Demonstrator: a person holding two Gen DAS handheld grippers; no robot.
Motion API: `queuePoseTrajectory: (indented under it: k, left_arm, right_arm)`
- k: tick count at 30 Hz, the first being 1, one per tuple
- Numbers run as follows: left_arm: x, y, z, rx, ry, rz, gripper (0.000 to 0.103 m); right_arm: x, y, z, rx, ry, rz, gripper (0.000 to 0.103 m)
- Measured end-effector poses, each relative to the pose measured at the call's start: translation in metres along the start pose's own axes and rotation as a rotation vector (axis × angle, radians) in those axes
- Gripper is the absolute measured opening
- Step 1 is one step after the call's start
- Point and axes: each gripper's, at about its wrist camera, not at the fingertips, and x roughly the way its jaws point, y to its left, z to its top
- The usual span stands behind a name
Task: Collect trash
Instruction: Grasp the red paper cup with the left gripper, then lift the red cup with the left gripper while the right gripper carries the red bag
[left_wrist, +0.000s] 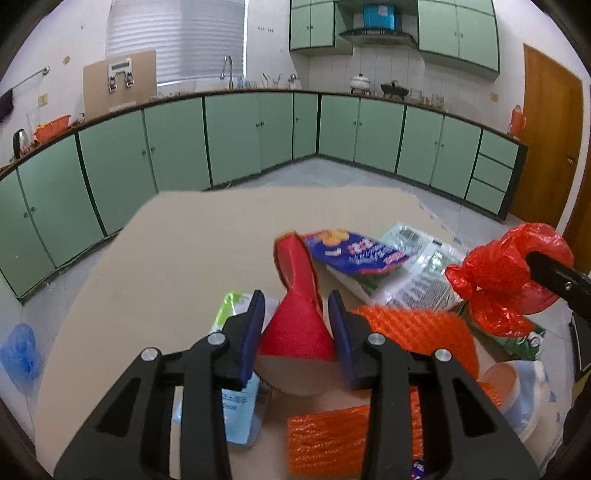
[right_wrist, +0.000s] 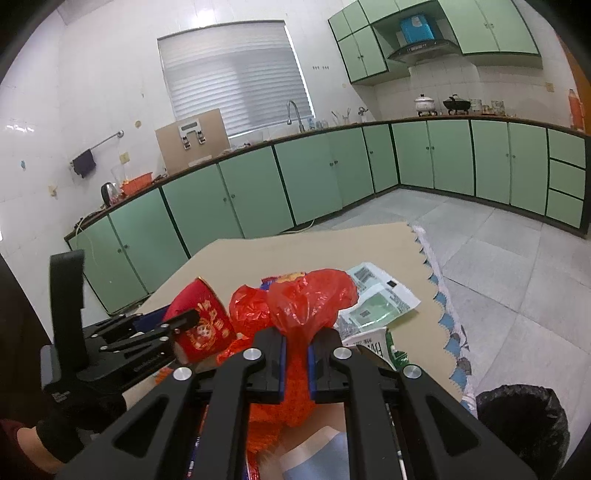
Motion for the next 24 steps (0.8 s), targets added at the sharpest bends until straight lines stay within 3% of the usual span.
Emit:
queuePoseTrajectory:
  k: [2,7,9,14,16,19,24]
  left_arm:
    - [-0.009,0.001,0.004,-0.004,-0.021,-0.001,0.031]
    - [-0.021,0.002,0.01,0.007,-0.044,-0.023,0.01]
    - [-0.016,0.001,0.007,0.02,-0.024,-0.014,0.009]
    - [-0.01,0.005,0.0,0.009,0.029,-0.035,0.019]
    - [-0.009,0.006,-0.006,0.007,0.044,-0.045,0.036]
    - [-0.008,0.004,-0.015,0.012,0.064,-0.049,0.053]
    - [0.008,0.008,-0.028,-0.003,0.144,-0.059,0.061]
  right_arm:
    - [-0.005,0.0,0.003,0.0,-0.012,0.001,0.008]
    - [-0.014,0.0,0.008,-0.001,-0.031,0.001,0.008]
    - [-0.015,-0.001,0.008,0.0,-0.032,-0.002,0.008]
    - [-0.017,-0.002,0.003,0.003,-0.018,-0.011,0.008]
    - [-0.017,-0.002,0.002,0.004,-0.016,-0.012,0.008]
    - [-0.016,-0.003,0.003,0.004,-0.013,-0.015,0.008]
    - [-0.013,-0.004,0.001,0.007,-0.003,-0.018,0.008]
